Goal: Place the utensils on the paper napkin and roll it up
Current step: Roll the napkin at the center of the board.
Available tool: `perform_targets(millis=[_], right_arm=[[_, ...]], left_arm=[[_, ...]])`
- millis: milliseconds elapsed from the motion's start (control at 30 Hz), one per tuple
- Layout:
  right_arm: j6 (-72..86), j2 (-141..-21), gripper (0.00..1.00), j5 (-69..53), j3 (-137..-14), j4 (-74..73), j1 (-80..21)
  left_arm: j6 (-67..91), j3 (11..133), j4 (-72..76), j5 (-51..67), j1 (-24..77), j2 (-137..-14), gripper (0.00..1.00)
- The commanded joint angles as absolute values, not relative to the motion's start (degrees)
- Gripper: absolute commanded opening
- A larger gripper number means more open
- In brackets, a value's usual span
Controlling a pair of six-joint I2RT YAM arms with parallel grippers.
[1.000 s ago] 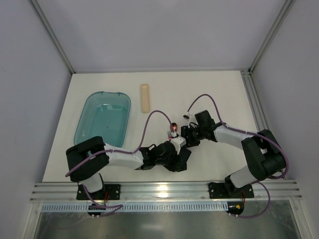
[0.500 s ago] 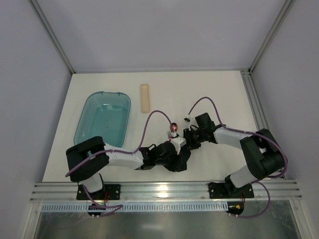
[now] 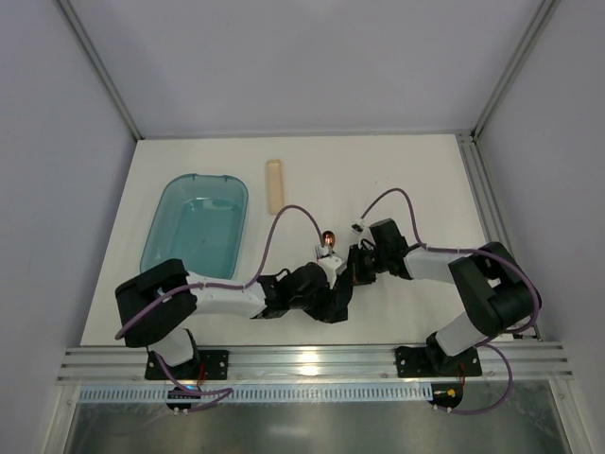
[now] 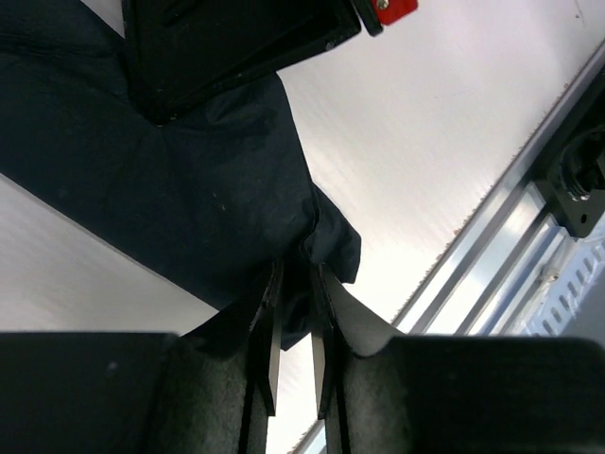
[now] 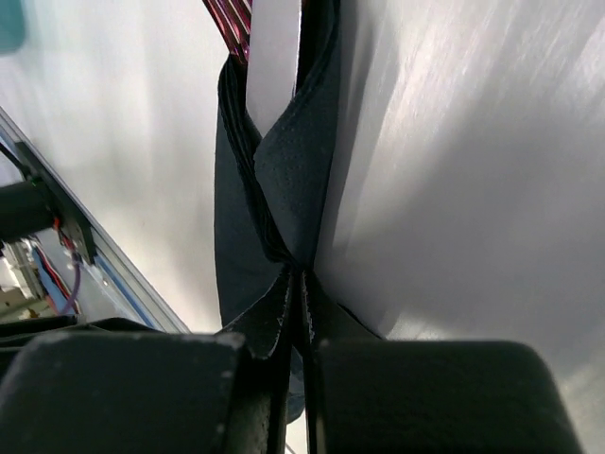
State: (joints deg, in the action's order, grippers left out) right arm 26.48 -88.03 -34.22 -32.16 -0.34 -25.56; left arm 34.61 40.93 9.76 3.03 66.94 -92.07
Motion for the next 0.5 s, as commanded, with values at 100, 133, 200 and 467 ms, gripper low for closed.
perform_targets(millis=[100,133,200,467], right_arm=[[38.57,-90.88,0.04,-25.67,-30.76,14.66,-27.07],[40.93,-91.23,0.04,-24.62,-30.67,16.77,-27.16],[42.62,-91.49,0.04,-22.17,-30.94,18.01,-27.07],[49.04,-92.46,0.04,-21.36,-29.97,25.39,-27.07]], left_arm=[[30.59,40.69,5.98,2.02,61.79,-87.63,0.24],[30.59,40.43,5.54,2.28,60.05,-87.02,0.25],[30.76,39.99,5.19,2.02,58.37,-84.3,0.31],[31.11,43.94,2.46,-1.59,56.43,-82.43,0.35]])
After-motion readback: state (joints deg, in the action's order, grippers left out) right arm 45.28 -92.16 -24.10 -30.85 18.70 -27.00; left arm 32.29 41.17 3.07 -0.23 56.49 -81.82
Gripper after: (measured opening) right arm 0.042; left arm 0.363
